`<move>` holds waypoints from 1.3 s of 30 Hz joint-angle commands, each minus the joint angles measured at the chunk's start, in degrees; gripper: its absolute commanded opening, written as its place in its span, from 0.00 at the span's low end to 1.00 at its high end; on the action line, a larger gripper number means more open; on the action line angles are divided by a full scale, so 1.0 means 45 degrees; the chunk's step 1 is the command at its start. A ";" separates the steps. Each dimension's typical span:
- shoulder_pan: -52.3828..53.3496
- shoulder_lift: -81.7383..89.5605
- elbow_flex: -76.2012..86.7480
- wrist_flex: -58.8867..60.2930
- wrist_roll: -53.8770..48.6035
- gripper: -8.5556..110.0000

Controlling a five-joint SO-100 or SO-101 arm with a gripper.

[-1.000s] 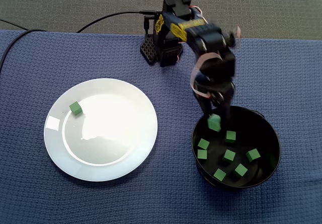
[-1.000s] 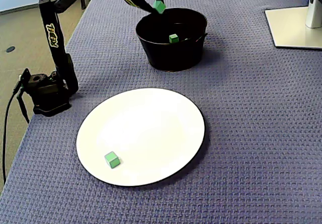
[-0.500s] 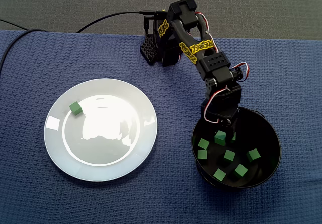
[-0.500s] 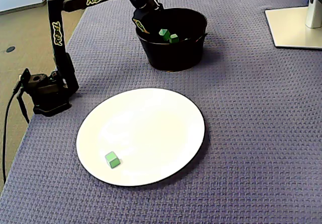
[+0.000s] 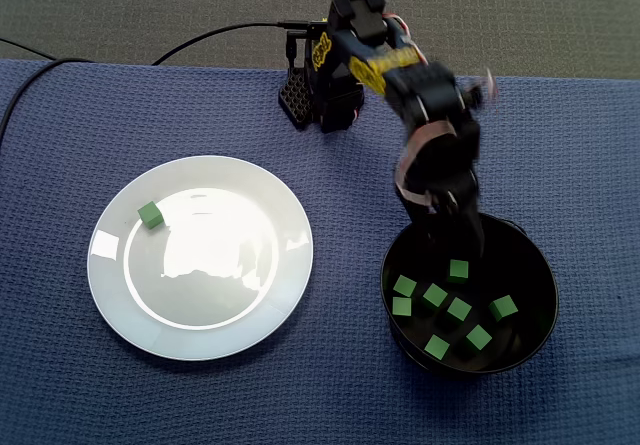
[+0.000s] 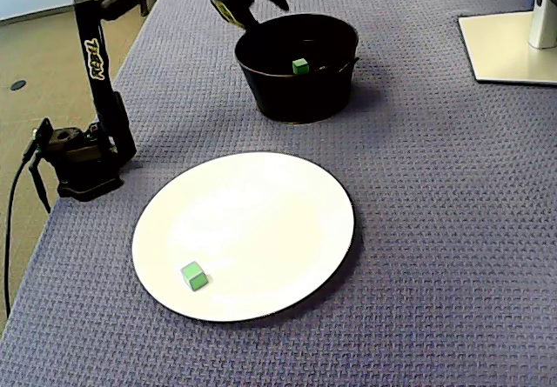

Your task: Pick up the items on the white plate and put them in the black container.

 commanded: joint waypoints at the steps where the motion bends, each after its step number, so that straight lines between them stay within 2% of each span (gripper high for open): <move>1: 0.2793 0.2012 -0.3828 0.2539 -0.0859 0.28; 4: 0.5996 0.2754 -0.3965 0.3242 -0.1465 0.30; 7: 0.9219 0.3340 -0.2129 0.3242 -0.0996 0.27; 13: 1.3594 0.3516 0.3340 0.0937 0.2520 0.28; 15: 1.4531 0.3203 0.4629 0.0117 0.4707 0.30; 19: 1.5430 0.1816 0.5742 -0.0879 0.7969 0.32; 25: 1.5840 -0.0664 0.5039 -0.1094 0.9746 0.33; 28: 1.5898 -0.1465 0.4863 -0.1309 0.9902 0.33; 39: 1.6777 -0.3555 0.3145 -0.2441 0.8027 0.33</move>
